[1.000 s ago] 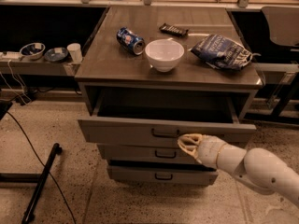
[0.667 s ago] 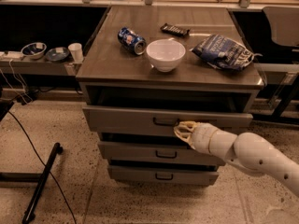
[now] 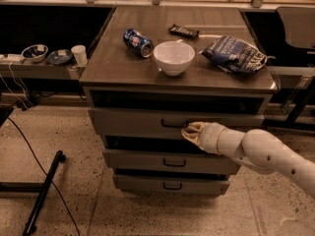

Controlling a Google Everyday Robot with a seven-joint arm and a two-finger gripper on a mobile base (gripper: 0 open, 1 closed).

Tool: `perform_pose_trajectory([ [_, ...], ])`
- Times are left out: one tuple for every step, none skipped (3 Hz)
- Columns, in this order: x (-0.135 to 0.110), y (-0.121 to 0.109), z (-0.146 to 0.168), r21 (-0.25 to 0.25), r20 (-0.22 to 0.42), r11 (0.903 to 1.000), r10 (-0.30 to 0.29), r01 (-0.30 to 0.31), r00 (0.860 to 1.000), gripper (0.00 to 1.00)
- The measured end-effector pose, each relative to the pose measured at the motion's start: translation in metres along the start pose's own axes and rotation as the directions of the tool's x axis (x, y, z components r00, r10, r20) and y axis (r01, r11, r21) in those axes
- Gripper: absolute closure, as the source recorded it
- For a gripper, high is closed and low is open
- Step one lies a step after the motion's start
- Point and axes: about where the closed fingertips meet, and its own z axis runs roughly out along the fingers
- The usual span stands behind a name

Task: Close top drawer

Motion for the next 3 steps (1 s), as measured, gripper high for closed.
perform_pose_trajectory([
  [0.011,-0.014,-0.008,-0.022,-0.006,0.9993,0.029,-0.029,1.000,1.00],
  [0.027,-0.007,-0.042,-0.117,-0.018,0.9917,0.051,-0.053,0.999,1.00],
  [0.047,0.005,-0.078,-0.221,-0.040,0.9711,0.083,-0.090,0.996,1.00],
])
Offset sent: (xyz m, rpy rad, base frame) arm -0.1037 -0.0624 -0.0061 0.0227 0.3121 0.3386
